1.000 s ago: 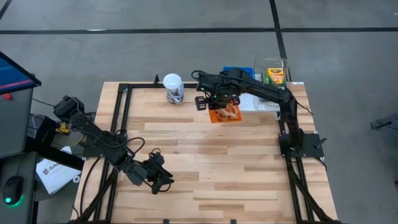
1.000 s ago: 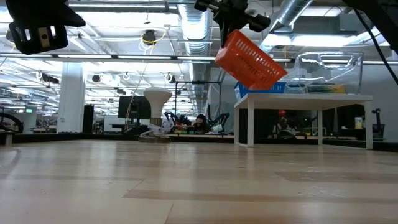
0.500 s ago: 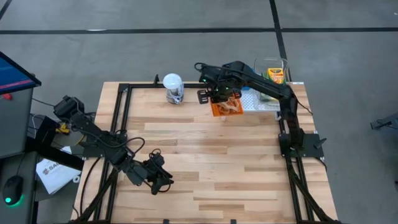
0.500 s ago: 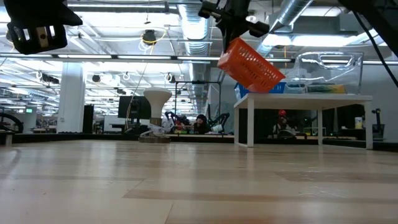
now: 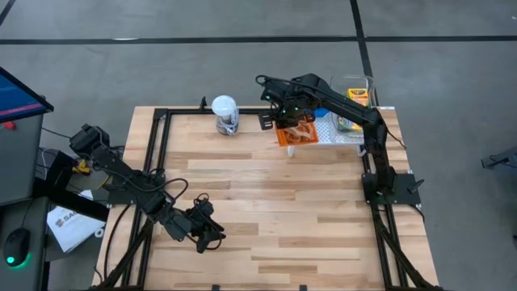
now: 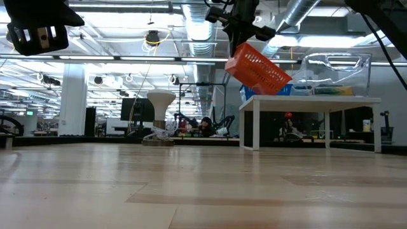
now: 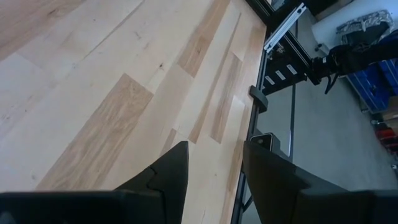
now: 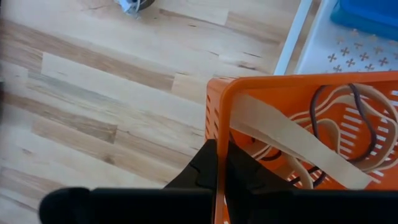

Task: Pick & Place Office Desk Supplies
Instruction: Put the orange basket on the shelf

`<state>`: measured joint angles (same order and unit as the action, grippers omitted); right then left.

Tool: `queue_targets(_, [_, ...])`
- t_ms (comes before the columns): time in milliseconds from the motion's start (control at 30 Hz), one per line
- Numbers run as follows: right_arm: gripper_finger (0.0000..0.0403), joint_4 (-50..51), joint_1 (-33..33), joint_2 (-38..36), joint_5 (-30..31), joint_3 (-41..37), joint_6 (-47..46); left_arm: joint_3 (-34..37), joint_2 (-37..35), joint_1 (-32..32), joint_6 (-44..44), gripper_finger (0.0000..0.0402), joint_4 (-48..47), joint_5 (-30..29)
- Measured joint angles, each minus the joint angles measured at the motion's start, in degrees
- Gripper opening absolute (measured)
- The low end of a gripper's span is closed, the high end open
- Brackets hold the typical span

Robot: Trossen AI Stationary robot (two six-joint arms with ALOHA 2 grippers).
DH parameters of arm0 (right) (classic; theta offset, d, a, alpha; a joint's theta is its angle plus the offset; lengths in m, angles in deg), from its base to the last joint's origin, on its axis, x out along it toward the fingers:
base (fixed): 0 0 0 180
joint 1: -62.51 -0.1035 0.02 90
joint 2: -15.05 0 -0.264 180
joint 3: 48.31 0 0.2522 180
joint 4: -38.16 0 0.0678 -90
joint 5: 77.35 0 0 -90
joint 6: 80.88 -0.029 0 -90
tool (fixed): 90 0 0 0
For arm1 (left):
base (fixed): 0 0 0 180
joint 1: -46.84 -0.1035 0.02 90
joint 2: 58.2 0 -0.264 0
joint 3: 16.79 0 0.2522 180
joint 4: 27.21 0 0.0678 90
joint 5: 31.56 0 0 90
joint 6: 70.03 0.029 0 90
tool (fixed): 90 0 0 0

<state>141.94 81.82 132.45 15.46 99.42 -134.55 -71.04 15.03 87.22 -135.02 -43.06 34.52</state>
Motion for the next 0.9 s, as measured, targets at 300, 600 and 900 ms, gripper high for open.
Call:
queue_targets(300, [0.0015, -0.04, 0.37, -0.02, -0.24, -0.21, 0.13, 0.0, 0.0, 0.0, -0.39, 0.0145, 0.0, 0.0])
queue_targets(600, [0.0008, 0.0, 0.24, -0.02, -0.44, -3.41, 0.26, 0.0, 0.0, 0.0, -1.28, 0.0145, 0.02, 0.02])
queue_targets(900, [0.0005, 0.06, 0.04, -0.02, -0.61, -6.82, 0.26, -0.01, 0.0, 0.0, -1.68, 0.0145, 0.16, 0.03])
